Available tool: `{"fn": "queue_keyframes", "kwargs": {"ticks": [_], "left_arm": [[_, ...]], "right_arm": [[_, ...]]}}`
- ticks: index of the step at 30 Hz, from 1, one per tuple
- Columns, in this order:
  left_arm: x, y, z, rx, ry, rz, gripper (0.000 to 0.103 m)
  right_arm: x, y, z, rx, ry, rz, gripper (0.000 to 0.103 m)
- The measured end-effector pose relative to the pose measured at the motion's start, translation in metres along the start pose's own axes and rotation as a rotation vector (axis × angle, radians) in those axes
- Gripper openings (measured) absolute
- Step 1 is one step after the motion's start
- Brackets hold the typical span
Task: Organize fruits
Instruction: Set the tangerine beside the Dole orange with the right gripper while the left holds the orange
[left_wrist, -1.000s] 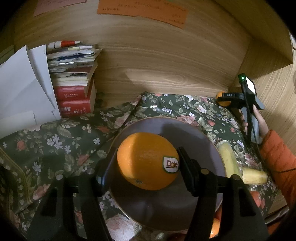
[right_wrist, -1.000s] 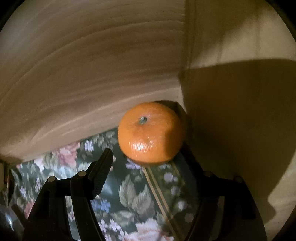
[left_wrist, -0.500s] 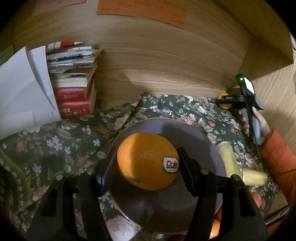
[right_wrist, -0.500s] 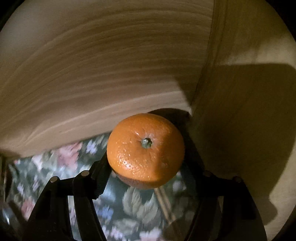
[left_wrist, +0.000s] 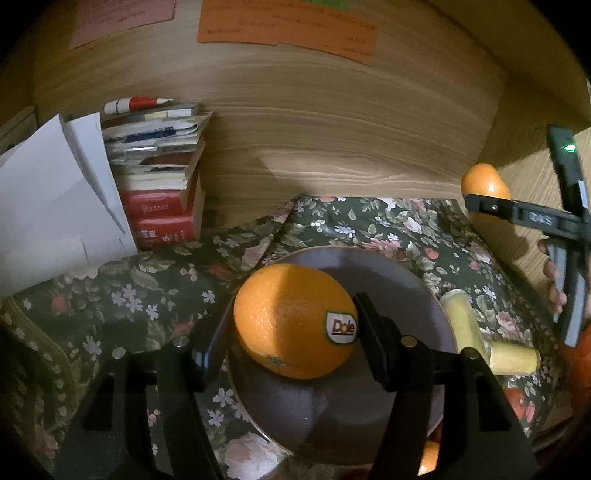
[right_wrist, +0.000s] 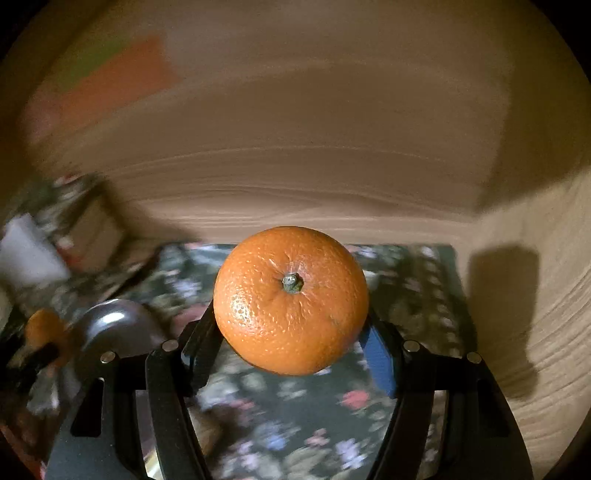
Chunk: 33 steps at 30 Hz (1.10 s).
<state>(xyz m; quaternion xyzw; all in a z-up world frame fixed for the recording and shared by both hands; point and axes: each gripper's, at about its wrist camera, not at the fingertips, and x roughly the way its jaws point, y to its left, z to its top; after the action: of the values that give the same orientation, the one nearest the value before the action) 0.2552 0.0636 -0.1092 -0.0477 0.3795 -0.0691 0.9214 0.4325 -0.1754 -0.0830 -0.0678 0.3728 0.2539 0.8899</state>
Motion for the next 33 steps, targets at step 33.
{"fn": "queue_keyframes", "kwargs": {"ticks": [33], "left_arm": [[0.053, 0.001, 0.018, 0.082, 0.184, -0.089, 0.064]], "right_arm": [[0.015, 0.161, -0.094, -0.395, 0.263, 0.165, 0.068]]}}
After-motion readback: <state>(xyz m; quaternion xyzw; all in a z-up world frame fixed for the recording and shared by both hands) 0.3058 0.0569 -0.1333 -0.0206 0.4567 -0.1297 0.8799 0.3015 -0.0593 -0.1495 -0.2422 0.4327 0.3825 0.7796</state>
